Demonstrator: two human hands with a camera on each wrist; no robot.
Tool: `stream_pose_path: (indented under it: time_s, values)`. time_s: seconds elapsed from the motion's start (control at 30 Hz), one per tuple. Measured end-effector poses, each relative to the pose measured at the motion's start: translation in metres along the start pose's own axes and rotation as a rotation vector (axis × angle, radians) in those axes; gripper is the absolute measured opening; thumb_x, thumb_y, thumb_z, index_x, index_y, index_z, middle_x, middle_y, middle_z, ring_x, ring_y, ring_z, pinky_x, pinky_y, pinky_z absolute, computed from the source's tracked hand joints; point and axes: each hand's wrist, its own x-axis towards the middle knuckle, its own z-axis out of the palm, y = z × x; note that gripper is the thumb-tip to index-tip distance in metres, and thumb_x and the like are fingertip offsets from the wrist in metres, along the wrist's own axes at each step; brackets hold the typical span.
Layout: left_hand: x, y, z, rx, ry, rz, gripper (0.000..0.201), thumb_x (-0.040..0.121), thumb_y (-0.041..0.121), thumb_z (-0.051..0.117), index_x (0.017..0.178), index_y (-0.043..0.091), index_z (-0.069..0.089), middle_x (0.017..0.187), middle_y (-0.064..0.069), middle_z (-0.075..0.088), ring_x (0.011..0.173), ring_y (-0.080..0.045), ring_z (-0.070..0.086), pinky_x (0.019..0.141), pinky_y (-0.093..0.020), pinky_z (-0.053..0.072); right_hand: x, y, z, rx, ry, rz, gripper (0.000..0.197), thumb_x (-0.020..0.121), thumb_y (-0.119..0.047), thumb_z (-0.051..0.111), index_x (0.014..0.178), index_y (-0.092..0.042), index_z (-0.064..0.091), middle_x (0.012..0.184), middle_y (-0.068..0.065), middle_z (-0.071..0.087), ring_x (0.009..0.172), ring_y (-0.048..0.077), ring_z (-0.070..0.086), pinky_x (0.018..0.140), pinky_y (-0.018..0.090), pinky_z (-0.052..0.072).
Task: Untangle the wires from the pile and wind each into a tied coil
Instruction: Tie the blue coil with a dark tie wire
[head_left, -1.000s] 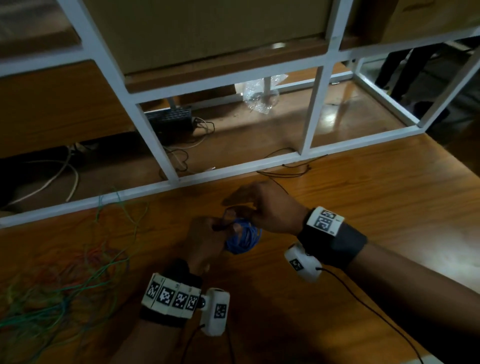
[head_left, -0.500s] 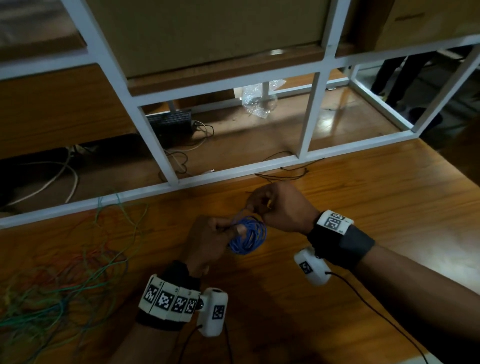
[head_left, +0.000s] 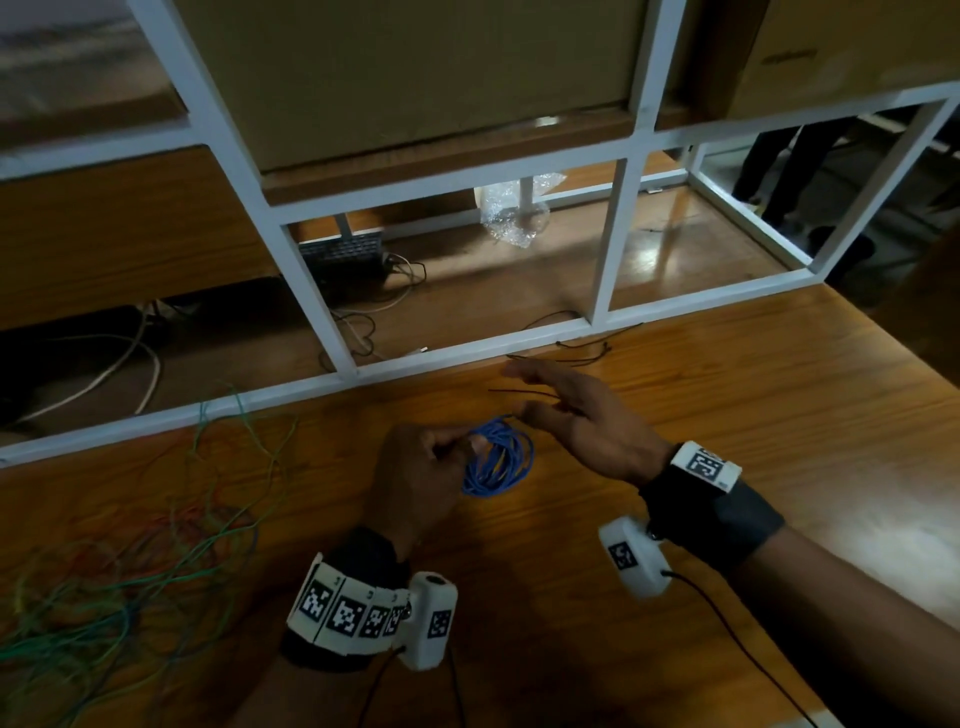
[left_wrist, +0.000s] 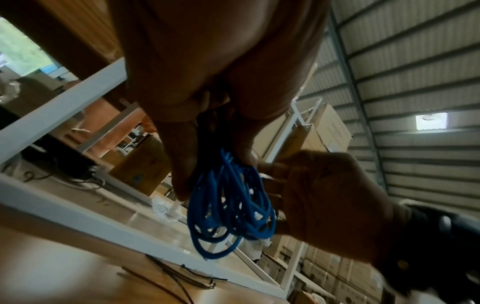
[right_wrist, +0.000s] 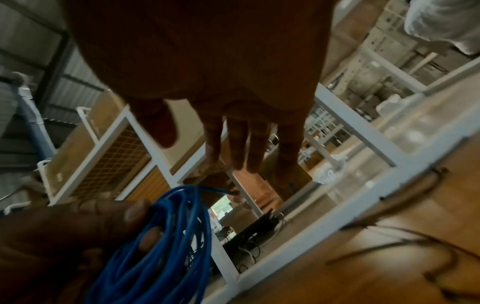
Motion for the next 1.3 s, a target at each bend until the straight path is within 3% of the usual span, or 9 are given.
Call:
stream_pose_path:
  time_s: [0.1, 0.23, 0.4, 0.5, 0.73, 0.93, 1.07, 1.13, 1.3]
  values:
    - [0.000, 0.009, 0.000, 0.043, -0.043, 0.073, 0.020, 0.092, 0.028, 0.067, 0.086, 0.046, 0.073, 0.087, 0.011, 0.075, 0.078, 0.001, 0.070, 0.071, -0.037, 0.061, 0.000, -0.003, 0.009, -0.306, -0.171, -0.109, 0.056, 0.099, -0.044, 0.064, 0.150, -0.024, 0.050, 0.143, -0.003, 0.061, 0.122, 0.007, 0.059, 0.087, 0.025, 0.053]
    - [-0.002, 0.009, 0.000, -0.302, -0.062, -0.140, 0.012, 0.091, 0.023, 0.068, 0.095, 0.019, 0.079, 0.094, -0.011, 0.076, 0.093, -0.031, 0.072, 0.083, -0.056, 0.058, 0.000, 0.011, 0.016, -0.243, -0.129, -0.143, 0.046, 0.103, -0.032, 0.061, 0.146, -0.018, 0.056, 0.128, 0.004, 0.071, 0.099, -0.004, 0.066, 0.072, 0.007, 0.046]
    - [-0.011, 0.009, 0.004, -0.511, -0.161, -0.320, 0.025, 0.092, 0.020, 0.065, 0.111, 0.003, 0.071, 0.104, -0.017, 0.074, 0.101, -0.032, 0.071, 0.092, -0.053, 0.055, -0.005, 0.017, 0.023, -0.257, -0.023, -0.221, 0.025, 0.100, -0.026, 0.063, 0.123, -0.022, 0.073, 0.093, 0.005, 0.079, 0.065, 0.011, 0.071, 0.055, 0.036, 0.055]
    - [-0.009, 0.006, 0.000, -0.483, -0.246, -0.316, 0.029, 0.093, 0.025, 0.064, 0.111, 0.004, 0.071, 0.105, -0.015, 0.074, 0.102, -0.029, 0.071, 0.091, -0.047, 0.056, -0.005, 0.024, 0.023, -0.291, -0.015, -0.216, 0.025, 0.100, -0.034, 0.061, 0.118, -0.026, 0.075, 0.080, 0.003, 0.077, 0.054, 0.009, 0.064, 0.049, 0.038, 0.050]
    - [0.010, 0.000, -0.013, -0.167, -0.368, -0.171, 0.032, 0.082, 0.047, 0.075, 0.100, 0.021, 0.079, 0.096, -0.010, 0.076, 0.095, -0.032, 0.072, 0.087, -0.060, 0.054, 0.004, 0.030, 0.030, -0.432, -0.027, -0.289, 0.039, 0.099, -0.030, 0.059, 0.133, -0.014, 0.068, 0.084, 0.009, 0.079, 0.059, 0.016, 0.070, 0.049, 0.035, 0.055]
    - [0.012, -0.008, -0.004, -0.187, -0.268, -0.155, 0.015, 0.087, 0.030, 0.070, 0.097, 0.023, 0.079, 0.093, -0.010, 0.077, 0.088, -0.029, 0.074, 0.079, -0.060, 0.058, 0.014, 0.037, 0.029, -0.397, -0.069, -0.287, 0.039, 0.101, -0.025, 0.063, 0.138, -0.013, 0.063, 0.087, 0.010, 0.079, 0.064, 0.015, 0.070, 0.049, 0.020, 0.049]
    - [0.010, -0.021, 0.007, -0.149, -0.179, -0.151, 0.014, 0.092, 0.022, 0.068, 0.087, 0.027, 0.080, 0.086, -0.005, 0.077, 0.082, -0.025, 0.074, 0.074, -0.054, 0.060, 0.019, 0.051, 0.027, -0.263, -0.182, -0.156, 0.053, 0.097, -0.049, 0.062, 0.141, -0.019, 0.061, 0.107, 0.012, 0.078, 0.085, 0.019, 0.075, 0.066, 0.044, 0.060]
    - [0.009, -0.024, 0.011, -0.175, -0.165, -0.219, 0.024, 0.092, 0.022, 0.067, 0.079, 0.038, 0.079, 0.089, 0.000, 0.078, 0.087, -0.021, 0.074, 0.076, -0.045, 0.061, 0.019, 0.051, 0.022, -0.211, -0.208, -0.111, 0.061, 0.090, -0.056, 0.070, 0.140, -0.022, 0.062, 0.129, 0.004, 0.071, 0.107, 0.015, 0.072, 0.081, 0.040, 0.062]
    - [0.015, -0.040, 0.009, -0.118, -0.112, -0.260, 0.012, 0.093, 0.028, 0.066, 0.094, 0.027, 0.079, 0.096, -0.001, 0.077, 0.090, -0.020, 0.072, 0.082, -0.045, 0.059, 0.031, 0.057, -0.013, 0.006, -0.063, 0.109, 0.016, 0.083, -0.051, 0.079, 0.097, -0.044, 0.073, 0.099, -0.009, 0.078, 0.092, 0.005, 0.073, 0.085, 0.035, 0.060]
